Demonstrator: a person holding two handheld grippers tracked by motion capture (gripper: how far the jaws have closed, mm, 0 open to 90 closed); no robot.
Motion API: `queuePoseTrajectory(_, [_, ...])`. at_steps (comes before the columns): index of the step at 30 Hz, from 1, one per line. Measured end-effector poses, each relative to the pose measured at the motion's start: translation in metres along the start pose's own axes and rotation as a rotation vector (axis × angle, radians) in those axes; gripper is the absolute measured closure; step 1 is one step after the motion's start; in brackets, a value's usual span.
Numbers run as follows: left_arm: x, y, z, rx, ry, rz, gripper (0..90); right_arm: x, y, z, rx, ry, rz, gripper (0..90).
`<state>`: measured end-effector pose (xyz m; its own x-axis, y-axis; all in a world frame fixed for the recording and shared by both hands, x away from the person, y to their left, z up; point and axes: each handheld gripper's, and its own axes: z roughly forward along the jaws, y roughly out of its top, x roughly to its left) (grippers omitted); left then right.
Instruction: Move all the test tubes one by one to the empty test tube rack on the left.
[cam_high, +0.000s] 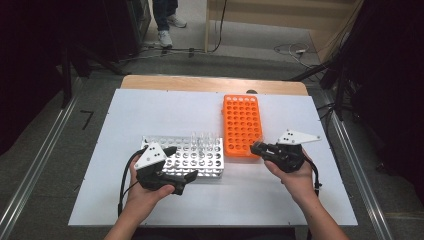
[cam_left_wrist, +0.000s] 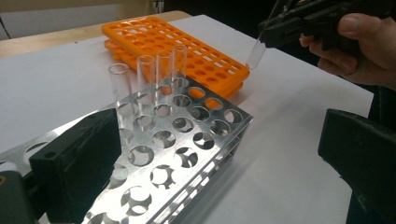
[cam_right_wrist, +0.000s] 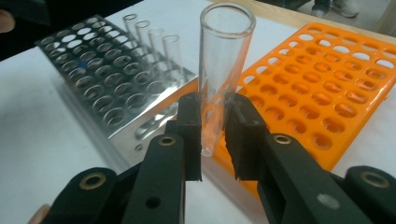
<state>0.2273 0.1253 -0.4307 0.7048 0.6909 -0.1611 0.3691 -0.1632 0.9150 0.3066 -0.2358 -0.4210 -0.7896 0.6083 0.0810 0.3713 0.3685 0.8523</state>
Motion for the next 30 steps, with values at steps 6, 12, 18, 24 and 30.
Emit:
queuePoseTrajectory(6, [-0.008,0.005,0.011,0.005,-0.024,0.015,0.7,0.016,-0.012,-0.006,0.020,0.025,-0.008,74.2])
queuePoseTrajectory(12, [-0.018,0.013,0.023,0.013,-0.052,0.025,1.8,0.031,-0.021,-0.003,0.052,0.061,-0.041,74.2])
queuePoseTrajectory(18, [-0.029,0.024,0.035,0.032,-0.087,0.054,5.2,0.044,-0.022,0.004,0.078,0.097,-0.082,74.2])
queuePoseTrajectory(24, [-0.040,0.033,0.049,0.040,-0.131,0.074,15.7,0.053,-0.022,0.006,0.095,0.111,-0.112,74.2])
queuePoseTrajectory(30, [-0.054,0.036,0.065,0.072,-0.154,0.102,34.0,0.055,-0.022,0.007,0.109,0.123,-0.122,74.2])
